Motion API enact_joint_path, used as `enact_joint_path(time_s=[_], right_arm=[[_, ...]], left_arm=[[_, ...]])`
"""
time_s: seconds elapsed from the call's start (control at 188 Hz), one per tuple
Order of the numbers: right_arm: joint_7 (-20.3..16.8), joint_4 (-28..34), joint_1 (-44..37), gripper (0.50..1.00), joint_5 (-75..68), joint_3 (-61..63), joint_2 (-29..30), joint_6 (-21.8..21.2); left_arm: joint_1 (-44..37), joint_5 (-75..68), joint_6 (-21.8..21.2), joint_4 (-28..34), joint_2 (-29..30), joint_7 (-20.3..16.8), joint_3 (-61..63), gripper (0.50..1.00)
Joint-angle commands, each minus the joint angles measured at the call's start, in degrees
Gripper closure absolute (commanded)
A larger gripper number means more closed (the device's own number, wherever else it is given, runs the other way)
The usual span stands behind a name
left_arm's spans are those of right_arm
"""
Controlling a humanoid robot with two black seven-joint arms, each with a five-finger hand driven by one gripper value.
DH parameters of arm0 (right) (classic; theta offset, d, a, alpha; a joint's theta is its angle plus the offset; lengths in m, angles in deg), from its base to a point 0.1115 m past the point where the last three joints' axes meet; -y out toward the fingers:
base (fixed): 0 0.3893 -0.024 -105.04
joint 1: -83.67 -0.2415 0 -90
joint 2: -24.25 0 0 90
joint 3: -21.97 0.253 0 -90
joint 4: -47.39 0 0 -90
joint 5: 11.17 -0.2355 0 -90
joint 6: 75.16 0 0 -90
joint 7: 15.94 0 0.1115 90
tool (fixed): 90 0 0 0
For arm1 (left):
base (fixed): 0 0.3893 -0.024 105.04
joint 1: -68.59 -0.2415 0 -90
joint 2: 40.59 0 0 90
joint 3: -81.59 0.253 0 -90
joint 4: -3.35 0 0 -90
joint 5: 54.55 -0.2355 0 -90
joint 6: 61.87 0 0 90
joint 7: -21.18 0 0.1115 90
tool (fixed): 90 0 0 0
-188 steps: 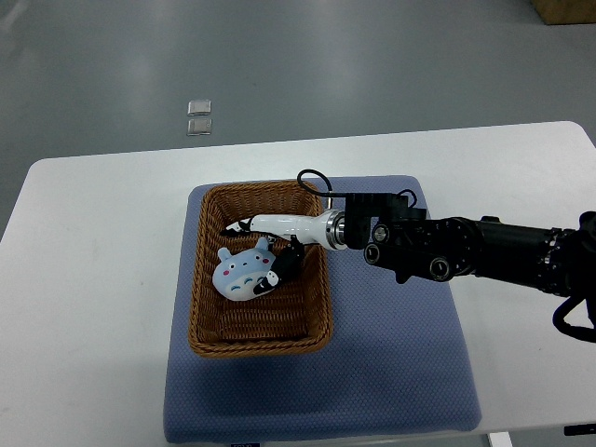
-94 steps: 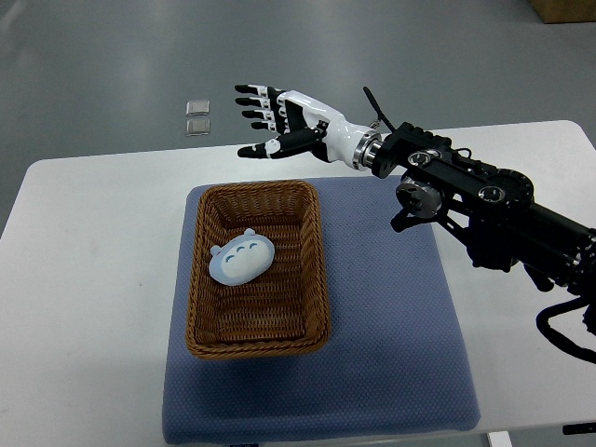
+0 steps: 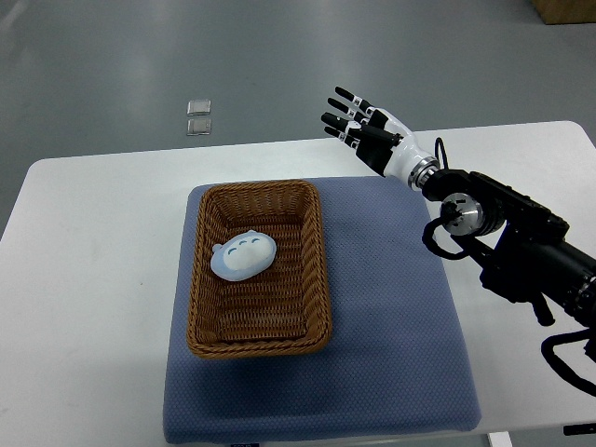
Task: Place blue toy in brown basket
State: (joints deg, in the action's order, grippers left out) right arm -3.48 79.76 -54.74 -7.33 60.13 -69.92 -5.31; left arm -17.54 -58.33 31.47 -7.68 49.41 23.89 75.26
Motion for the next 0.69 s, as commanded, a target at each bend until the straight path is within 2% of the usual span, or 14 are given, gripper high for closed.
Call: enact_joint_path(time_s=[0.0,0.117,0.49,0.681], right_arm=[[0.0,-1.8,1.7,0.576,-4.0,0.8,-0.3,-4.2],[-0.1,-3.7,2.4,0.572,-4.1,0.7,-0.9,-6.6],[0.7,-5.3,3.0,0.570,-4.3,1.3,-1.1,-6.4],[0.7,-5.2,4.7,0.570,-4.2,7.3,-1.4,-6.5]], left_arm=[[0.0,0.0,0.0,-0.4,0.0,0.0,0.0,0.500],[0.0,-0.3,0.1,-0.7,0.0,0.0,-0.1,0.500],[0.0,-0.2,0.1,-0.6,0.0,0.1,0.1,0.500],[0.0,-0.2,0.1,-0.7,0.0,0.1,0.1,0.500]])
